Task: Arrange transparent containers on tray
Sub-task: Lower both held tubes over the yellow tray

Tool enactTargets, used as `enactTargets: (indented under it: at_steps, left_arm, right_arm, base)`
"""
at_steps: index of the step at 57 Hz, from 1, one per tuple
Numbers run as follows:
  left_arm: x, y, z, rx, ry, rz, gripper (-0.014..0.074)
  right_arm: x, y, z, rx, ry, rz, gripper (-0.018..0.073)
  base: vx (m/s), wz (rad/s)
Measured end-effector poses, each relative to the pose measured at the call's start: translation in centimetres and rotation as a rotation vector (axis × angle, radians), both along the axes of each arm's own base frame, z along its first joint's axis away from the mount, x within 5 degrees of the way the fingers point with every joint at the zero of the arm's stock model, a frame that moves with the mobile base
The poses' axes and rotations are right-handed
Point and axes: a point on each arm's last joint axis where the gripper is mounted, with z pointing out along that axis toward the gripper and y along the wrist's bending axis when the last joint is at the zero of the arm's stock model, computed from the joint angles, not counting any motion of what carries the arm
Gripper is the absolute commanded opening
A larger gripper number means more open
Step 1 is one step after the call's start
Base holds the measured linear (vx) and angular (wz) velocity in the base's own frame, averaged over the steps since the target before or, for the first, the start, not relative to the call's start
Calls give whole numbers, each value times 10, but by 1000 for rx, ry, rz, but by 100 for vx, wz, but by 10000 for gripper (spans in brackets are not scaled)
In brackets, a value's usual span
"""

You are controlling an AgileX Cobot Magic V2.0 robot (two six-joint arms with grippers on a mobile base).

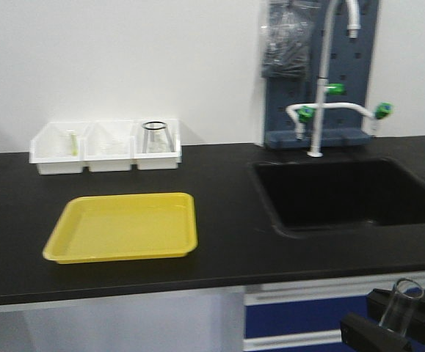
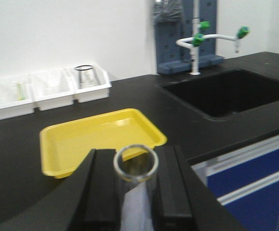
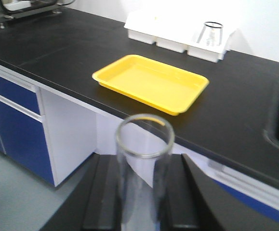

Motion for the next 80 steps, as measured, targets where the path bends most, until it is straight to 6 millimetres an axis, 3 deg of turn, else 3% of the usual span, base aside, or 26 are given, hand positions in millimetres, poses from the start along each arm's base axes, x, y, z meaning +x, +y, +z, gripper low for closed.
enactTargets:
  at_steps: [39,80]
  left_arm:
    - [0,0,0,0,0,0,69]
    - [0,0,0,0,0,0,69]
  right_arm:
    - [0,0,0,0,1,0,-11]
    - [0,0,0,0,1,0,-11]
  base:
    - [25,38]
    - [29,-23]
